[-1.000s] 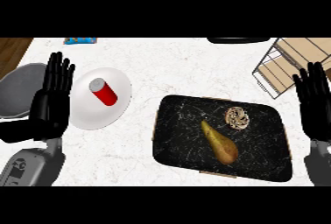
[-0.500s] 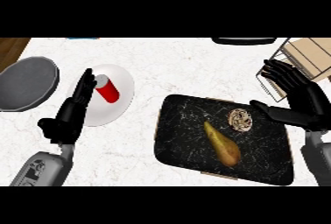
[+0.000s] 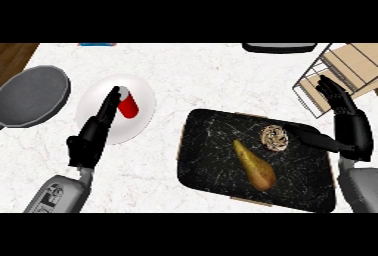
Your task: Pick the pear from the tray and place it in the tiered shelf
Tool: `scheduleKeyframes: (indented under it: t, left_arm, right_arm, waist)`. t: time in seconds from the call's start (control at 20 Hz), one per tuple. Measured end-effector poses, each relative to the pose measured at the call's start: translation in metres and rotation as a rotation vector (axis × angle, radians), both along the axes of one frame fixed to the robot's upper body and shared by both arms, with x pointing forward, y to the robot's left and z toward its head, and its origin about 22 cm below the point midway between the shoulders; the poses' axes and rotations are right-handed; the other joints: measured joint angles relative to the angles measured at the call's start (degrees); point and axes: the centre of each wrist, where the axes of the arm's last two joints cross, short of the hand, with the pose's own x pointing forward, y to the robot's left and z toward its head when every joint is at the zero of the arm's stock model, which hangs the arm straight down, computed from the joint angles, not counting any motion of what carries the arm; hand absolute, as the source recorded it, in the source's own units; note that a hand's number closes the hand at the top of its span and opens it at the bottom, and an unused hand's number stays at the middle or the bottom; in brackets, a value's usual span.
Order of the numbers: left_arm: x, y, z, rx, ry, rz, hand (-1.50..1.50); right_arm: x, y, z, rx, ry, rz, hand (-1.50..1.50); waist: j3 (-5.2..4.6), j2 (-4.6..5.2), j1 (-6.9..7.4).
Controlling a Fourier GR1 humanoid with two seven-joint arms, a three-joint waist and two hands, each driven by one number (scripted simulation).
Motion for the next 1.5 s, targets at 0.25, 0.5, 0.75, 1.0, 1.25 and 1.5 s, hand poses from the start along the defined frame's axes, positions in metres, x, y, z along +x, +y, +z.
scheduleKeyframes:
  t: [0.25,0.5,0.75,1.0,1.25,1.5]
  left_arm:
    - [0.003,0.000,0.003,0.010,0.020,0.003,0.00]
    - [0.002,-0.004,0.001,0.008,0.027,0.006,0.00]
    - [0.000,-0.003,-0.001,0.012,0.028,0.005,0.00]
    - [0.002,-0.001,-0.001,0.015,0.029,0.006,0.00]
    - [0.002,0.001,-0.001,0.018,0.028,0.014,0.00]
    - [-0.004,0.003,-0.002,0.013,0.035,0.006,0.00]
  right_arm:
    - [-0.007,-0.009,0.013,-0.092,0.051,0.182,-1.50]
    - [-0.008,0.003,0.048,-0.282,0.121,0.283,-1.50]
    - [-0.018,0.027,0.091,-0.452,0.196,0.326,-1.50]
    - [-0.030,0.053,0.118,-0.705,0.305,0.369,-1.50]
    - [-0.051,0.080,0.141,-0.928,0.383,0.348,-1.50]
    - [-0.072,0.111,0.152,-1.006,0.426,0.321,-1.50]
  waist:
    - [-0.07,-0.28,-0.36]
    - [-0.12,-0.46,-0.55]
    - [-0.19,-0.58,-0.71]
    - [-0.25,-0.61,-0.60]
    - [-0.23,-0.59,-0.58]
    - [-0.21,-0.41,-0.24]
